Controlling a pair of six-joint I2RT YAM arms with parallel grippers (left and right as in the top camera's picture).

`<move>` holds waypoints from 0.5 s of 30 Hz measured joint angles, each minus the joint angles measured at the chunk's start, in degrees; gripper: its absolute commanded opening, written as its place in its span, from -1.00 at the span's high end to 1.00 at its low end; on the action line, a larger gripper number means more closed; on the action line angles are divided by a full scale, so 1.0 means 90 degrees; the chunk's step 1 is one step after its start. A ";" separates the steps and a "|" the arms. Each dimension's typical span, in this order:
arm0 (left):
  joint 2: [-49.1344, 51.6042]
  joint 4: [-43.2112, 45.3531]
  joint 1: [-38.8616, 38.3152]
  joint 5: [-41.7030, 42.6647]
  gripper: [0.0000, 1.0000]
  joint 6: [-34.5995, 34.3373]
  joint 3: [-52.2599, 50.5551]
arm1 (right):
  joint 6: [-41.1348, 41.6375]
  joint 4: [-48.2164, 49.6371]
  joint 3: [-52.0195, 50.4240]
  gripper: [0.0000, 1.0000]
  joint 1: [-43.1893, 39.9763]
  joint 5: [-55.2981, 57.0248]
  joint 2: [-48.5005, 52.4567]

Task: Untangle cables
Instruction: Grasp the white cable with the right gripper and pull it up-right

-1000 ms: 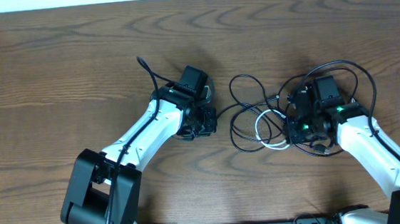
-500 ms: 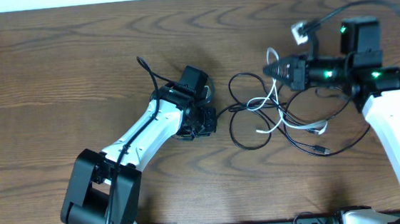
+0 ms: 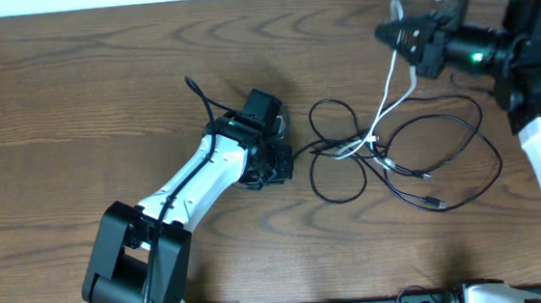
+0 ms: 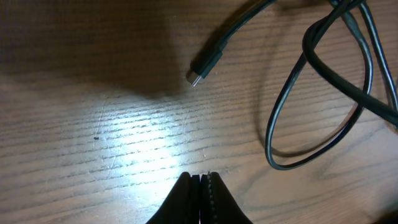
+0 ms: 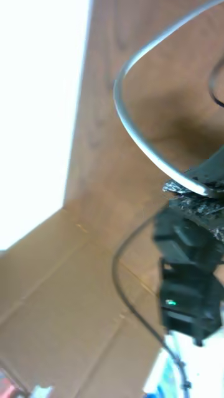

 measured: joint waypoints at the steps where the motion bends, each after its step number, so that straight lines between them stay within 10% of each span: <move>1: 0.0000 -0.0002 0.0000 0.0000 0.85 0.0000 0.0000 | 0.0058 0.0051 0.0119 0.98 -0.0049 0.0080 0.0000; 15: 0.0000 -0.0075 -0.0002 -0.0187 0.85 0.0015 0.0000 | 0.0294 0.0151 0.0763 0.98 -0.0954 0.4558 -0.0019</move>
